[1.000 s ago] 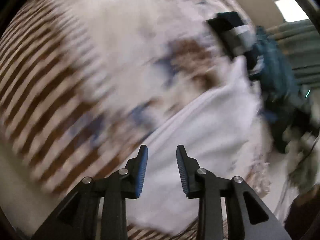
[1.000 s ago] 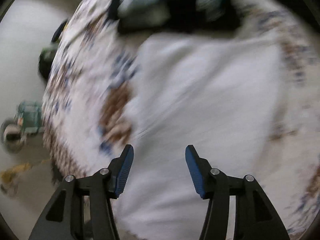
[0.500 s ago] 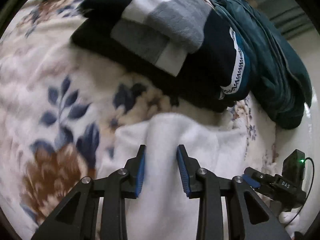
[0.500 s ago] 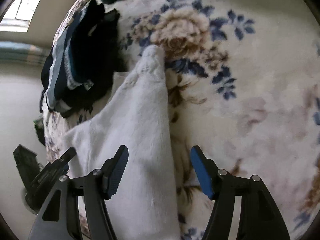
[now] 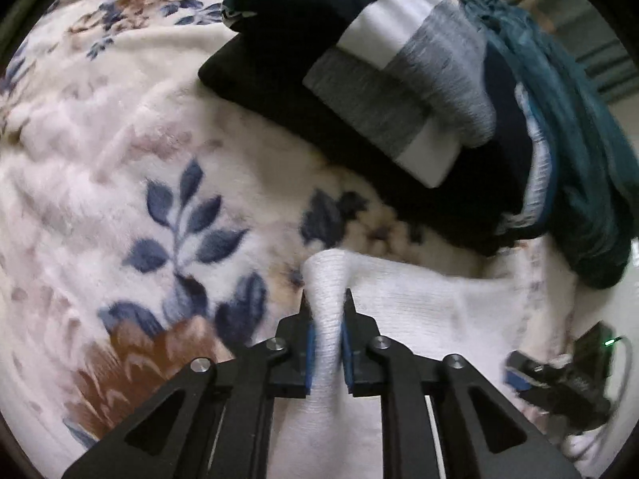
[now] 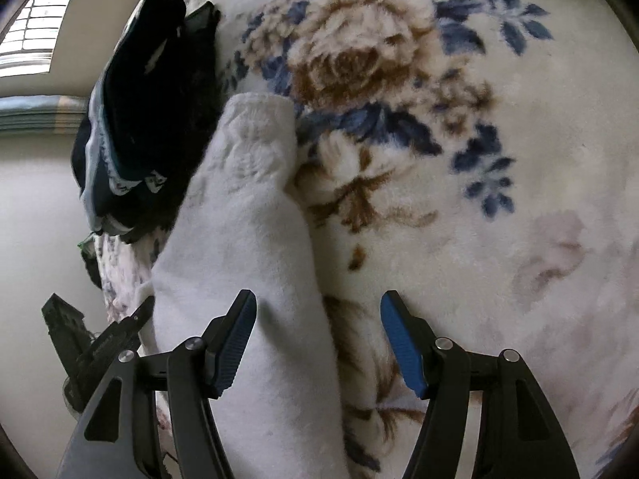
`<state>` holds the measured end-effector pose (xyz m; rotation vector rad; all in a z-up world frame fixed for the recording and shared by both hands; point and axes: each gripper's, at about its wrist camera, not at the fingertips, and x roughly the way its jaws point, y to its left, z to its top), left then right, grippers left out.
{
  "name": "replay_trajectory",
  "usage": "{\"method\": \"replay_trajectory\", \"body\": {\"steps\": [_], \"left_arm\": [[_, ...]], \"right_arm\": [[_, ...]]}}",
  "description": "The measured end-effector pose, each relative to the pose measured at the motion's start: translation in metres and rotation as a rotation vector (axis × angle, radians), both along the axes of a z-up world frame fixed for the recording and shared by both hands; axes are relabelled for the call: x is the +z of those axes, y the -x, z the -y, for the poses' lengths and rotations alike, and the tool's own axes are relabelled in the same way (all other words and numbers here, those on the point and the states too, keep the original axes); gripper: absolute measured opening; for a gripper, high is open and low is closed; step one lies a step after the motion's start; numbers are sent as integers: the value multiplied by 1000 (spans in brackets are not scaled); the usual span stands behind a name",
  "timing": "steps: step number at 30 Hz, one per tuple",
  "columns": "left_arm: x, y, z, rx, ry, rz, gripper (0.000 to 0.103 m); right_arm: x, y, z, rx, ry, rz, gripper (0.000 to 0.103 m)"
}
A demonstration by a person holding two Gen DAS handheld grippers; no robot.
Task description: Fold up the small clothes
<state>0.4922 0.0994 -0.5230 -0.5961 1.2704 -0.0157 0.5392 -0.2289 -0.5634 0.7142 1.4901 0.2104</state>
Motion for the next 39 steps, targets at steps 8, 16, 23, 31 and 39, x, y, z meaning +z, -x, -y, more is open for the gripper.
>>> {"method": "replay_trajectory", "body": {"steps": [8, 16, 23, 31, 39], "left_arm": [[70, 71, -3, 25, -145, 61, 84], [79, 169, -21, -30, -52, 10, 86], [53, 259, -28, -192, -4, -124, 86], [16, 326, -20, -262, 70, -222, 81], [20, 351, -3, -268, 40, -123, 4]], "right_arm": [[38, 66, -15, 61, -20, 35, 91], [63, 183, -47, 43, -19, -30, 96], [58, 315, -81, -18, 55, -149, 96], [15, 411, -125, -28, 87, -258, 96], [1, 435, -143, -62, 213, -245, 12]]}}
